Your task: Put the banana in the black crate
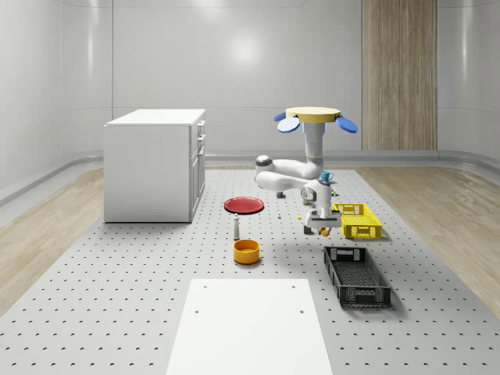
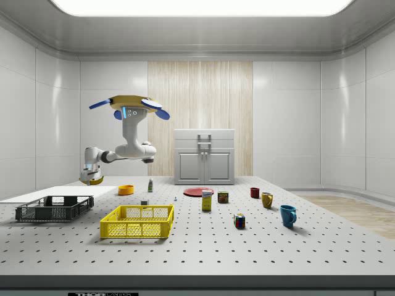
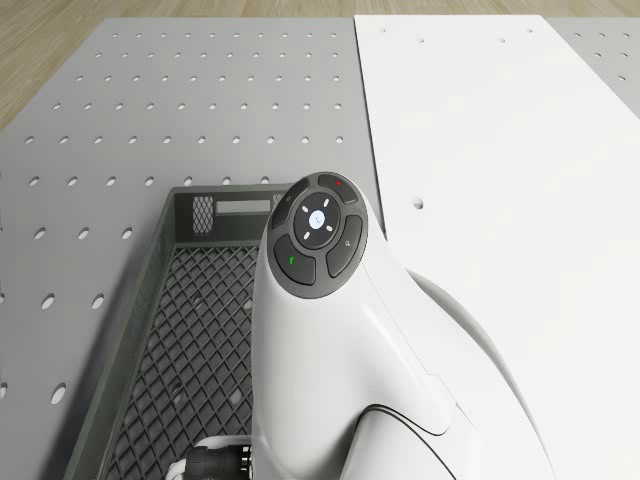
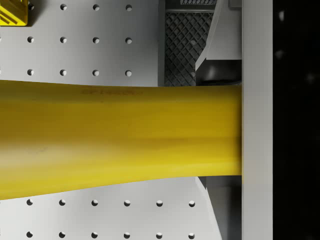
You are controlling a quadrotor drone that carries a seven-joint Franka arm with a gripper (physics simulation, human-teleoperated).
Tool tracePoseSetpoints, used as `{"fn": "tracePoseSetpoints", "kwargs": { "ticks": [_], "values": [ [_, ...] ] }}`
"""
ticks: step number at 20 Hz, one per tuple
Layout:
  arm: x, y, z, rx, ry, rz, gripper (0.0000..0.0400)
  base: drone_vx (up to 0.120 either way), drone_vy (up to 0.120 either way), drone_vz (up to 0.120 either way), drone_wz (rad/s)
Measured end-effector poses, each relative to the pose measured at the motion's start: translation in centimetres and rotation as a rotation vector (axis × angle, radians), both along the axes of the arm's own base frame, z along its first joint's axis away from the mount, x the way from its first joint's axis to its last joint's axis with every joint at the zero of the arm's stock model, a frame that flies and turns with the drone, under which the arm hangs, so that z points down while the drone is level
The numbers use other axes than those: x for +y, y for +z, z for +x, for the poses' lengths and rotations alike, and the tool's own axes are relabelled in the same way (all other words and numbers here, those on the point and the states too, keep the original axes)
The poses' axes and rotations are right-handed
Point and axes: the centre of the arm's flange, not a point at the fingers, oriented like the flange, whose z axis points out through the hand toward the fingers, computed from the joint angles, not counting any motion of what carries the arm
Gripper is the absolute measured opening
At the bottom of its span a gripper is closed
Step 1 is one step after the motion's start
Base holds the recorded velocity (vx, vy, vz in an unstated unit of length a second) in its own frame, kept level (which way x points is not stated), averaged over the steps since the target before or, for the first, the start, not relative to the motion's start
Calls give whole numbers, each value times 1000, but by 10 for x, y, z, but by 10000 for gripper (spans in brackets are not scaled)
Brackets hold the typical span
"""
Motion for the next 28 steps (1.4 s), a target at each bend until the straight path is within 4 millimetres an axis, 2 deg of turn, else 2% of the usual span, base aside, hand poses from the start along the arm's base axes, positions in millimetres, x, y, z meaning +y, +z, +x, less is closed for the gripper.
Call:
{"fn": "tracePoseSetpoints", "kwargs": {
  "ticks": [20,24,28],
  "values": [
    [0,0,0,0,0,0,189,120,120,0,0],
    [0,0,0,0,0,0,189,120,0,0,0],
    [0,0,0,0,0,0,189,120,0,-110,0]
  ]
}}
